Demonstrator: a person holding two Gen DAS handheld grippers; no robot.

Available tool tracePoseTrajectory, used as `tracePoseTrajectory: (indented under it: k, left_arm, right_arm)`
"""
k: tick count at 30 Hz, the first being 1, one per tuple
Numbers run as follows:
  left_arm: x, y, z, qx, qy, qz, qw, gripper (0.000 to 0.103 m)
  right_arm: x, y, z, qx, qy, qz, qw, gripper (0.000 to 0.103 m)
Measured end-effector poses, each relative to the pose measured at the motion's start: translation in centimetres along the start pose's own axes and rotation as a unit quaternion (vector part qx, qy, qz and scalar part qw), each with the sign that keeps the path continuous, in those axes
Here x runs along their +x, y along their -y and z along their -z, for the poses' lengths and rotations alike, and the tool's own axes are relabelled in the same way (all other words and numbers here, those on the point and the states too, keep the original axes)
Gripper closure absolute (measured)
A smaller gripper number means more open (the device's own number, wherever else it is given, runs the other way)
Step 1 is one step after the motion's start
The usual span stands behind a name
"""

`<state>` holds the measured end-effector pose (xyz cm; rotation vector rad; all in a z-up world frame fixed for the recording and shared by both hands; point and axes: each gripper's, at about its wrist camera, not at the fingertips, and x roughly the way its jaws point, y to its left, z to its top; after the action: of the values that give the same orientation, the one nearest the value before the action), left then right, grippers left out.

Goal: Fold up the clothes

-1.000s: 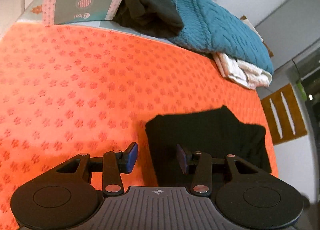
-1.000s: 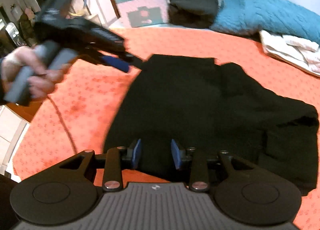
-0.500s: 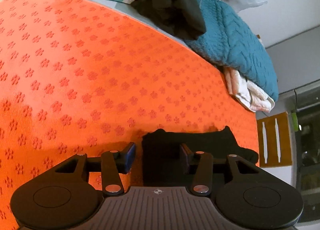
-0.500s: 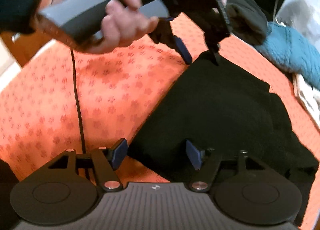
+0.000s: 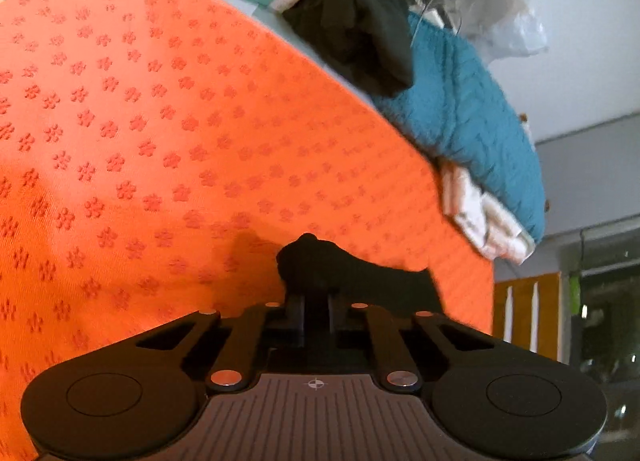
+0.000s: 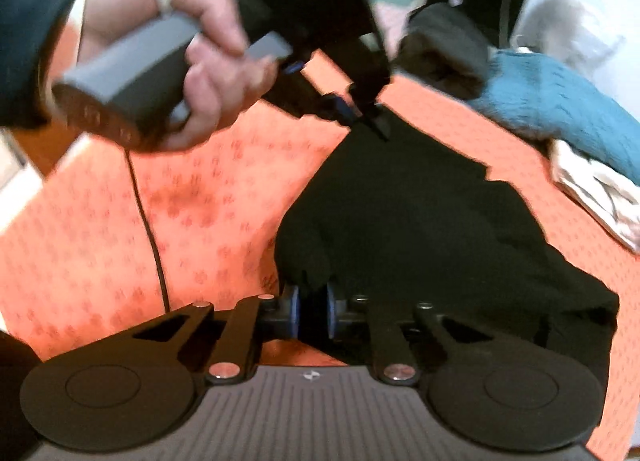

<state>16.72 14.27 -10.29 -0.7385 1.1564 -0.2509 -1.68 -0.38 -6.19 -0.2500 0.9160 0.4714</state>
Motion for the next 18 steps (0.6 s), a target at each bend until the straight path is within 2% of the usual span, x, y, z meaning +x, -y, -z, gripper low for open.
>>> tracePoseTrajectory:
  k: [4,7,14,18]
  left_arm:
    - [-1.4,3.6,0.7,-0.004,0.031,-0.013,0.9994,0.091]
    - [-2.1,7.0,1.6,-0.009,0.056,-0.025,0.9981,0.091]
    - [-0.4,17.3,5.4,0.032,0.101,-0.045,0.9933,0.091]
    - [3.1,22.5,7.0,0.06,0.098,-0.063,0.9914,0.091]
  right_arm:
    - [-3.6,3.5,0.6,0.072,0.056,-0.027,0.995,0.09]
    - [-6.1,7.1,1.5,0.134,0.093,-0.055,0.985,0.09]
    - [-10.4,17.1,6.4,0.267,0.163,-0.111,0.943,0.092]
    - [-10.9,22.4,9.9,0.321,0.177,-0.12,0.923,0.092]
